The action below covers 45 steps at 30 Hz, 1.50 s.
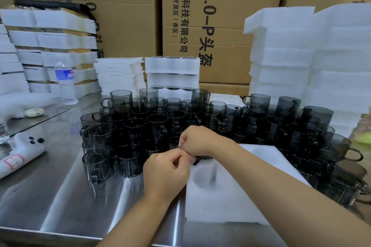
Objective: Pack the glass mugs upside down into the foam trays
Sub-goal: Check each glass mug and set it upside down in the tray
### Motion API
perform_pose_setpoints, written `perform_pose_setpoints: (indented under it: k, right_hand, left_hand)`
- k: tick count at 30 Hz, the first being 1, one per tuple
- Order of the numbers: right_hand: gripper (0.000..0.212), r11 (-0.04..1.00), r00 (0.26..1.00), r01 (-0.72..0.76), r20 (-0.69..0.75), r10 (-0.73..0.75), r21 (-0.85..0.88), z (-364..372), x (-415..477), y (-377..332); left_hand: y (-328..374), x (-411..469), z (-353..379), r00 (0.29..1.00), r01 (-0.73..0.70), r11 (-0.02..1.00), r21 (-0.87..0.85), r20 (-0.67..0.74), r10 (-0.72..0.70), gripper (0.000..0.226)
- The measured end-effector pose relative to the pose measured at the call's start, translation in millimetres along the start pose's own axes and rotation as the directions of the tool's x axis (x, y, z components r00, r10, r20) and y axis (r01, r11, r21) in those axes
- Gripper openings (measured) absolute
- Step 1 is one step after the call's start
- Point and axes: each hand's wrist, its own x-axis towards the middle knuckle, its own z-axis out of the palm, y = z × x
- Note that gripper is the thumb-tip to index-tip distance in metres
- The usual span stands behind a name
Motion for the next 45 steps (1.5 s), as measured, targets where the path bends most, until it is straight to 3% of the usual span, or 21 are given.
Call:
perform_pose_setpoints:
  k: [5, 18, 24, 32, 35, 38, 41, 45]
  right_hand:
    - [0.015, 0.996, 0.994, 0.086, -0.063, -0.089, -0.038, 2.8, -6.3, -0.1]
    - [0.013, 0.986, 0.968, 0.165, -0.190, -0.162, 0.000, 3.9, -21.6, 7.1]
    - [0.012, 0.970, 0.911, 0.236, -0.362, -0.198, 0.065, -0.1, -29.8, 12.3]
    - [0.014, 0.895, 0.749, 0.280, -0.663, 0.023, 0.348, -22.3, -44.6, 50.4]
    - [0.018, 0.892, 0.746, 0.218, -0.657, 0.110, 0.396, -26.5, -51.4, 72.7]
    - [0.019, 0.872, 0.763, 0.169, -0.622, 0.179, 0.459, -23.8, -54.7, 90.0]
    - [0.017, 0.845, 0.779, 0.146, -0.586, 0.223, 0.515, -18.1, -52.8, 97.3]
    - [0.019, 0.834, 0.782, 0.170, -0.587, 0.209, 0.525, -13.4, -43.9, 93.1]
  left_hand:
    - [-0.2, 1.5, -1.3, 0.999, 0.032, 0.997, 0.071, 0.018, -0.033, 0.030]
    - [-0.6, 3.3, -2.0, 0.995, 0.058, 0.995, 0.076, 0.070, -0.064, 0.031]
    - [1.4, 2.8, -1.9, 0.993, 0.073, 0.997, -0.004, 0.092, -0.072, 0.027]
    - [0.0, 3.0, -4.3, 0.943, -0.084, 0.979, -0.184, 0.303, 0.138, 0.027]
    - [-0.3, 0.1, -7.9, 0.916, -0.172, 0.945, -0.278, 0.308, 0.258, 0.022]
    - [-2.0, -2.7, -8.4, 0.865, -0.264, 0.930, -0.257, 0.364, 0.346, 0.027]
    - [-6.2, 1.0, -8.1, 0.876, -0.280, 0.943, -0.180, 0.354, 0.328, 0.036]
    - [-13.9, 12.4, -14.4, 0.938, -0.200, 0.972, -0.125, 0.262, 0.226, 0.035]
